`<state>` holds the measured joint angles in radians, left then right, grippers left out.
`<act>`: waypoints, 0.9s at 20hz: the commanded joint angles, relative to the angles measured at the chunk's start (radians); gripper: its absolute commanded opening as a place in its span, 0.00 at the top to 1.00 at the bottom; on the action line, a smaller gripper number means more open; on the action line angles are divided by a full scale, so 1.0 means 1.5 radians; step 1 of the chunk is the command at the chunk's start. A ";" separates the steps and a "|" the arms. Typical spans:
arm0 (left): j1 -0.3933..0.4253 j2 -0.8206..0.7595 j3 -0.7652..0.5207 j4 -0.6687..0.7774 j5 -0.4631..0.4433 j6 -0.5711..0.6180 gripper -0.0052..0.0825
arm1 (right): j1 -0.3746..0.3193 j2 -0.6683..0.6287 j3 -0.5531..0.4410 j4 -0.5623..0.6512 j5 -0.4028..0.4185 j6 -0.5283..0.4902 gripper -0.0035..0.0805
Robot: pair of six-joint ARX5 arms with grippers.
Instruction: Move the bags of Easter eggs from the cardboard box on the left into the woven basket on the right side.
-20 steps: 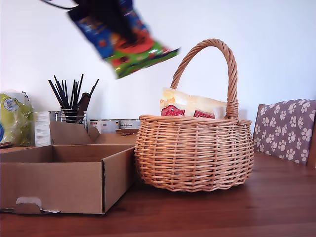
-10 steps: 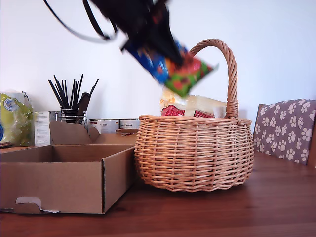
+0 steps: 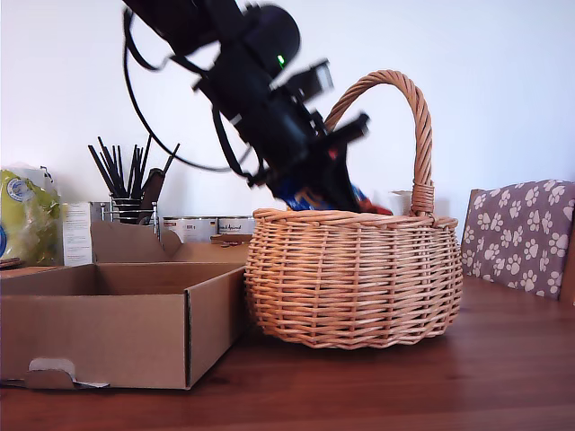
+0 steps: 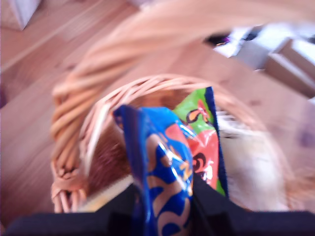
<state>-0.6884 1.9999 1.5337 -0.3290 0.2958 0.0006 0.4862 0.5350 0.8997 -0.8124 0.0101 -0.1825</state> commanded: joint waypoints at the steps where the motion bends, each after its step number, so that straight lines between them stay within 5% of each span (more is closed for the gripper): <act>1: -0.014 0.034 -0.009 -0.008 -0.002 -0.002 0.84 | 0.002 0.002 0.005 0.005 0.000 -0.002 0.97; 5: -0.023 0.032 -0.008 0.010 -0.006 -0.001 0.82 | 0.002 0.002 0.005 0.006 0.000 -0.004 0.97; 6: -0.023 0.032 -0.005 0.006 -0.007 -0.001 0.75 | 0.002 0.002 0.005 0.005 0.000 -0.004 0.97; 9: -0.018 0.032 0.017 -0.051 -0.006 0.005 0.27 | 0.002 0.002 0.005 0.006 0.000 -0.004 0.97; 10: -0.017 0.031 0.030 -0.081 -0.006 0.021 0.22 | 0.002 0.002 0.005 0.006 0.000 -0.004 0.97; 18: -0.008 -0.101 0.055 -0.205 -0.066 0.056 0.22 | 0.002 0.002 0.005 0.008 0.000 -0.004 0.97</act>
<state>-0.7063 1.9057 1.6138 -0.6209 0.2092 0.0692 0.4862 0.5350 0.8997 -0.8101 0.0101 -0.1848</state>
